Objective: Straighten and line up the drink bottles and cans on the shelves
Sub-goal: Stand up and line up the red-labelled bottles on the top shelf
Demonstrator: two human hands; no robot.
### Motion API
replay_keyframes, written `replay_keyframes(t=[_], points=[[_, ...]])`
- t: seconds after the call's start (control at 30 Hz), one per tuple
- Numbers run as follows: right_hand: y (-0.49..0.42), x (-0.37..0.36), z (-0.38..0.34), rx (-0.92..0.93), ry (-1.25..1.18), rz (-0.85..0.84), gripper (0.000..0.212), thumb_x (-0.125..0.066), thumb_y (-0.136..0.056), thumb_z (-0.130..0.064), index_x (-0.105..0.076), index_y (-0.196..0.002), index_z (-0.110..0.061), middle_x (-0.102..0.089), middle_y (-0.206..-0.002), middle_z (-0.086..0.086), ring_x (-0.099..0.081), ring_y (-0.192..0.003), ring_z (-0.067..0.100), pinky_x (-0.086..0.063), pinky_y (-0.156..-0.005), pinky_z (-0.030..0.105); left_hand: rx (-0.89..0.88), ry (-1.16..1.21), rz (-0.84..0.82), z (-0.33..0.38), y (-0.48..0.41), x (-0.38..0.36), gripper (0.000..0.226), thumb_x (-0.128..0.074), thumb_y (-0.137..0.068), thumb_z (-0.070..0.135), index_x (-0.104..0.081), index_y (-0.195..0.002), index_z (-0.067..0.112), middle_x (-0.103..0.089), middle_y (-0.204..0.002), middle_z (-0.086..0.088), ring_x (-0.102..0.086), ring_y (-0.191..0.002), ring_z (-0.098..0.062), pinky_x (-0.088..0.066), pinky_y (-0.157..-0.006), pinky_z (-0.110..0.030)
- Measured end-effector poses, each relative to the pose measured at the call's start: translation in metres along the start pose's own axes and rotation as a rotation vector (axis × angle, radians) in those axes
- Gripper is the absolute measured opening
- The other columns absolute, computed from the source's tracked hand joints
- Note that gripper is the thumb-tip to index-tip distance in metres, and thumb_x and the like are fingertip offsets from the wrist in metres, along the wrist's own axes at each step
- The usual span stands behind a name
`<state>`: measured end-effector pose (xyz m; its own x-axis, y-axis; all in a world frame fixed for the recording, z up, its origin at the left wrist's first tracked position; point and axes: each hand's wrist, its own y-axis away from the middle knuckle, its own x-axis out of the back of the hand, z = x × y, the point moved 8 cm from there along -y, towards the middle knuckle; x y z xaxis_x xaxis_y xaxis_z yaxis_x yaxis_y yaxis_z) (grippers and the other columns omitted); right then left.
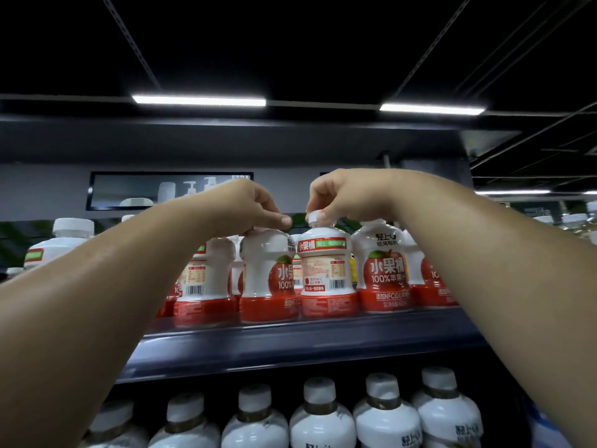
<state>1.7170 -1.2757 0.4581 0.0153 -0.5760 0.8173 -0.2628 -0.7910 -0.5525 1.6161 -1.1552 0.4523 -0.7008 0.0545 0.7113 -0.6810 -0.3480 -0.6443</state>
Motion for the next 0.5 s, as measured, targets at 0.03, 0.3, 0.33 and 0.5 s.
replay_keyframes(t=[0.03,0.3,0.33,0.5], points=[[0.0,-0.001,0.0,-0.014,-0.016,0.017,0.008,-0.07,-0.09,-0.019,-0.067,-0.092,-0.026,-0.069,-0.106,-0.004,-0.064,-0.1,0.018,-0.054,-0.085,0.036,-0.002,-0.035,0.019,0.002,0.001,0.0,0.025,-0.076,-0.079,0.046,-0.073,-0.087,0.023,-0.072,-0.081,0.002,-0.068,-0.079,-0.016,-0.055,-0.068,-0.029],[-0.002,0.002,-0.01,-0.012,0.155,0.213,0.017,-0.074,-0.088,-0.033,-0.062,-0.082,-0.022,-0.066,-0.084,-0.003,-0.062,-0.074,0.013,-0.041,-0.056,0.026,-0.011,-0.122,0.075,0.01,0.004,0.0,0.012,-0.072,-0.088,0.035,-0.069,-0.089,0.023,-0.068,-0.08,0.005,-0.063,-0.074,-0.01,-0.041,-0.055,-0.021],[-0.001,0.006,-0.012,0.018,0.082,0.198,0.009,-0.074,-0.087,-0.021,-0.065,-0.084,-0.023,-0.069,-0.087,-0.004,-0.065,-0.079,0.014,-0.046,-0.059,0.026,-0.01,-0.094,0.069,0.009,0.004,0.0,0.007,-0.07,-0.09,0.029,-0.068,-0.092,0.023,-0.068,-0.084,0.005,-0.065,-0.078,-0.011,-0.043,-0.057,-0.021],[0.001,0.009,-0.017,0.06,0.161,0.045,0.021,-0.065,-0.092,-0.043,-0.066,-0.107,-0.029,-0.067,-0.106,-0.009,-0.062,-0.092,0.007,-0.047,-0.071,0.024,0.041,0.063,0.066,0.007,0.011,-0.004,0.015,-0.067,-0.091,0.022,-0.065,-0.105,0.021,-0.069,-0.096,0.002,-0.067,-0.087,-0.014,-0.053,-0.068,-0.024]])
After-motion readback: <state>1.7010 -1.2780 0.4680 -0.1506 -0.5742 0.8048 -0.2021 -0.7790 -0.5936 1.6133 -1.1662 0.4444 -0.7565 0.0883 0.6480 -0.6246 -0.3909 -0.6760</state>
